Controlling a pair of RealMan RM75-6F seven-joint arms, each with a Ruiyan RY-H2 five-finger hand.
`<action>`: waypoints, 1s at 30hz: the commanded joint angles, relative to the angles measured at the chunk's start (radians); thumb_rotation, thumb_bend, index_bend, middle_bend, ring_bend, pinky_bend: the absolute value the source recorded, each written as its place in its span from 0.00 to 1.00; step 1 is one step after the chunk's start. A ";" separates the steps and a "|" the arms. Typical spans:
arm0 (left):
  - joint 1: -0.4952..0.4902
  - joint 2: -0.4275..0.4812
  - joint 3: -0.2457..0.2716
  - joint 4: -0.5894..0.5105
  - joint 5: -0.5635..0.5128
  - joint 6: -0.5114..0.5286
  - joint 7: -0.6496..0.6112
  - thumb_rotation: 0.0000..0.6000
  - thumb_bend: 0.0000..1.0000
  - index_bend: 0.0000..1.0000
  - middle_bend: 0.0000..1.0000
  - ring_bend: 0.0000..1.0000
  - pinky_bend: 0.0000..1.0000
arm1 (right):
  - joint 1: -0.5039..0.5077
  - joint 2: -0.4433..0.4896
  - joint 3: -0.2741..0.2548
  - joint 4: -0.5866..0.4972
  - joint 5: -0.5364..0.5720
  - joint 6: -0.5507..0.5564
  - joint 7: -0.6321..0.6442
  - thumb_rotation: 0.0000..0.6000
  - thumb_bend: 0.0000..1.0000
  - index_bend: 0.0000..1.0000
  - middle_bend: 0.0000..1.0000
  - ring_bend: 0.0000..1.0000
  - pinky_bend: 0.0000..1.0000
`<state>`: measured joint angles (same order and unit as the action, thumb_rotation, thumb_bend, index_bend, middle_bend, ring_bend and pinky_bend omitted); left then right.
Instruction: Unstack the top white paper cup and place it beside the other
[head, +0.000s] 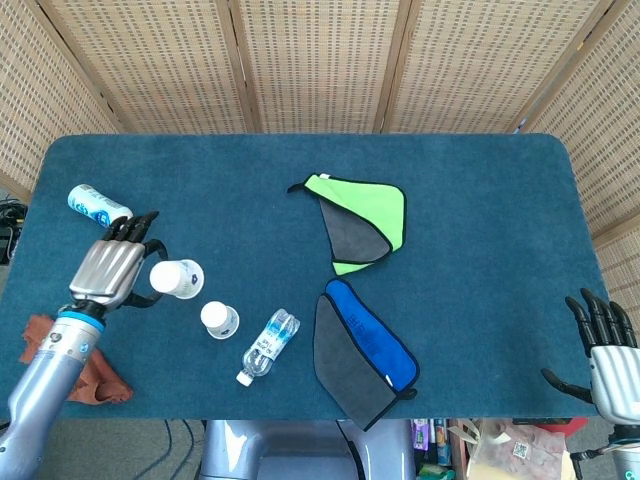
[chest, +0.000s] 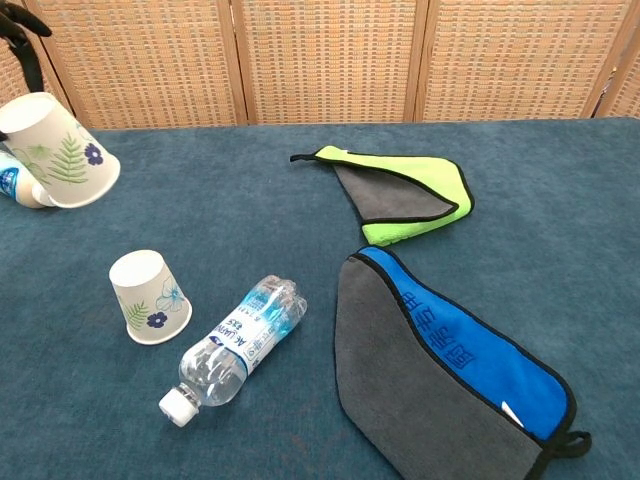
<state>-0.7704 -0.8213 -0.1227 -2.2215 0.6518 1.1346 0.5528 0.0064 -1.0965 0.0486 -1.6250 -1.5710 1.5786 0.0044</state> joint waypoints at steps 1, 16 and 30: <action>0.028 0.020 0.024 0.064 0.023 -0.063 -0.047 1.00 0.24 0.42 0.00 0.00 0.00 | 0.001 -0.002 -0.001 -0.002 0.000 -0.001 -0.005 1.00 0.12 0.00 0.00 0.00 0.00; 0.057 -0.213 0.104 0.320 0.050 -0.136 -0.055 1.00 0.24 0.42 0.00 0.00 0.00 | 0.004 -0.007 0.000 -0.002 0.007 -0.010 -0.019 1.00 0.12 0.00 0.00 0.00 0.00; 0.052 -0.334 0.113 0.405 0.018 -0.122 -0.020 1.00 0.24 0.21 0.00 0.00 0.00 | 0.004 -0.006 0.001 0.000 0.008 -0.009 -0.015 1.00 0.12 0.00 0.00 0.00 0.00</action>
<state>-0.7190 -1.1554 -0.0098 -1.8174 0.6707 1.0123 0.5333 0.0101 -1.1028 0.0491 -1.6251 -1.5632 1.5691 -0.0108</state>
